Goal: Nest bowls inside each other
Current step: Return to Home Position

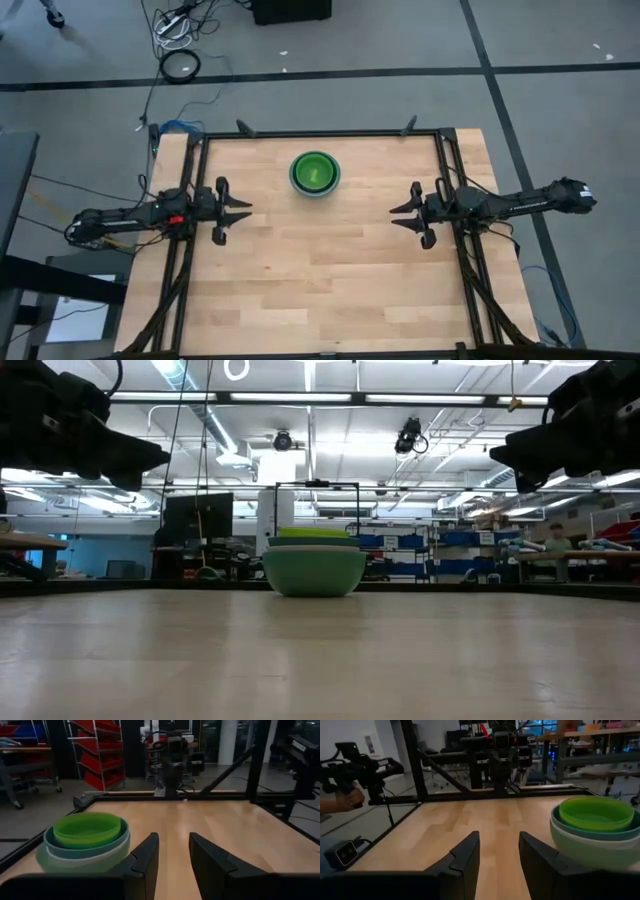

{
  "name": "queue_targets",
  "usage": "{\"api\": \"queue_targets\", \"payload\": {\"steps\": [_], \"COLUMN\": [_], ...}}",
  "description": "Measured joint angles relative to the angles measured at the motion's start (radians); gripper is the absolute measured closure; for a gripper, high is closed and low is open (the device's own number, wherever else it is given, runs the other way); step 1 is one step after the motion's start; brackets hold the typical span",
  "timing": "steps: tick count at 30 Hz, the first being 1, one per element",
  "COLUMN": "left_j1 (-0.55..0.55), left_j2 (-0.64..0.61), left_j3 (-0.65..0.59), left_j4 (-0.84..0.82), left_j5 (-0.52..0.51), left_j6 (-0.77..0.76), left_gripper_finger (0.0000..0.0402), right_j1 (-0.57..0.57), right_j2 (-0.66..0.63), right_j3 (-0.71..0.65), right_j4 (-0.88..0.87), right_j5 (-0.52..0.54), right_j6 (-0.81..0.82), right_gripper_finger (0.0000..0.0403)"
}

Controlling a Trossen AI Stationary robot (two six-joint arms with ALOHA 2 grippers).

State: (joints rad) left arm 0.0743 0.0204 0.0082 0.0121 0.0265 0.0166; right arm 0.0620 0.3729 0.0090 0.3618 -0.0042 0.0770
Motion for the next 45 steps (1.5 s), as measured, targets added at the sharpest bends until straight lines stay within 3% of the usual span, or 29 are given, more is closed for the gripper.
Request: {"api": "queue_targets", "payload": {"steps": [11, 18, 45], "left_j1": [-0.001, -0.001, -0.001], "left_j2": [0.0, 0.0, 0.001], "left_j3": [0.0, -0.001, -0.001], "left_j4": [-0.004, -0.005, 0.048], "left_j5": [-0.076, -0.075, -0.076], "left_j6": [-0.034, -0.099, -0.1], "left_gripper_finger": [0.0285, 0.0285, 0.0285], "right_j1": [-0.001, -0.001, -0.001], "right_j2": [0.0, 0.0, 0.0], "right_j3": [0.0, -0.001, -0.002], "right_j4": [0.001, -0.005, -0.004], "right_j5": [0.12, 0.121, 0.117], "right_j6": [-0.044, -0.048, -0.052], "right_gripper_finger": [0.0276, 0.0276, 0.0275]}}
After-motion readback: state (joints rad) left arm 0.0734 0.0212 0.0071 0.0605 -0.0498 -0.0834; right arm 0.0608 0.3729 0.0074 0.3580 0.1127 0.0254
